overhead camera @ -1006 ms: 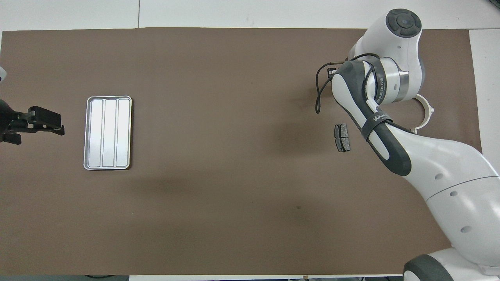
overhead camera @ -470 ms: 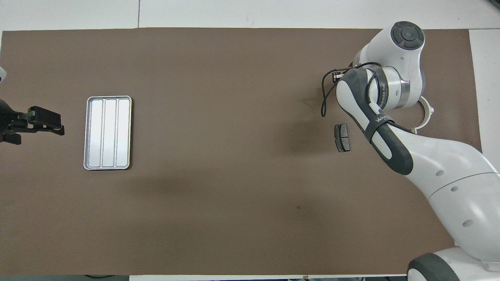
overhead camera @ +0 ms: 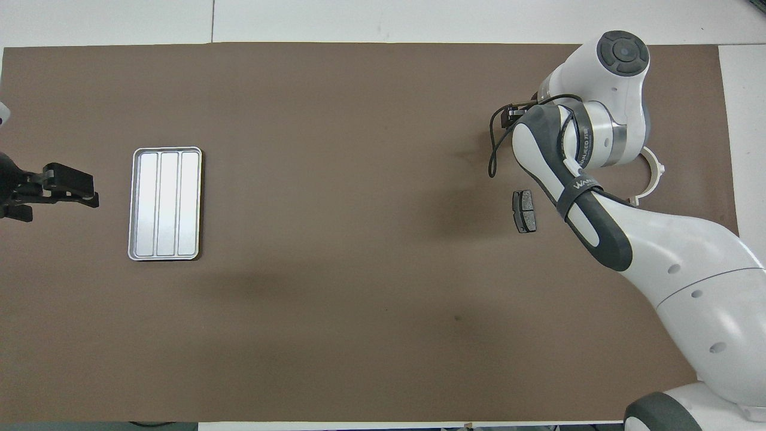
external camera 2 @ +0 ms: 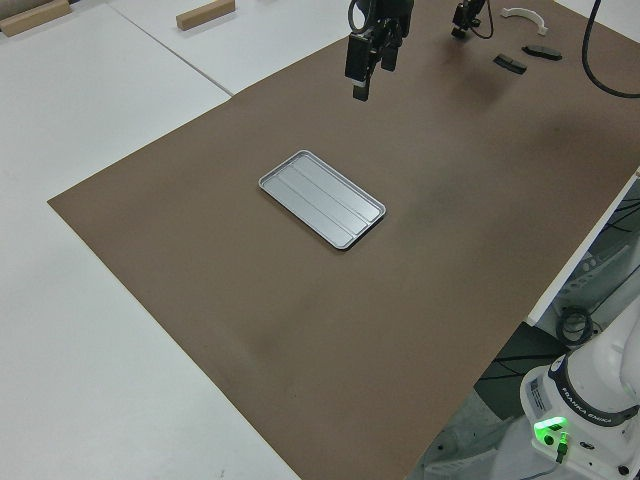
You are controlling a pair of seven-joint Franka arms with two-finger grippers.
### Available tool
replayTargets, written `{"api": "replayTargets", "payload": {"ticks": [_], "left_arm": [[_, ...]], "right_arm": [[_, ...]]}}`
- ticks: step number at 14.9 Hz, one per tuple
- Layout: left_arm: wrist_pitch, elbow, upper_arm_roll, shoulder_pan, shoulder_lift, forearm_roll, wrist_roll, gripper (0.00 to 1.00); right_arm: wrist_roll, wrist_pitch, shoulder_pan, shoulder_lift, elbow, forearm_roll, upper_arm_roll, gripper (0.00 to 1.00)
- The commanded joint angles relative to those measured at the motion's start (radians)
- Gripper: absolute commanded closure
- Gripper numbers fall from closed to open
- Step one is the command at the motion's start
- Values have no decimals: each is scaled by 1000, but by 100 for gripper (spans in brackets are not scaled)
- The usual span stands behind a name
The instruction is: Place bearing gear from tray to pile
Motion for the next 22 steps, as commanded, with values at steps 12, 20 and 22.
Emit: {"api": "replayTargets", "payload": {"ticks": [12, 20, 22], "left_arm": [[-15, 2, 5, -9, -2, 9, 3, 0], [-15, 2, 5, -8, -2, 11, 3, 0], [-15, 2, 5, -9, -2, 9, 3, 0]], "right_arm": [[-111, -74, -80, -152, -28, 3, 1, 0], [-108, -417, -88, -441, -53, 11, 4, 0], [-109, -505, -91, -558, -103, 11, 4, 0]]}}
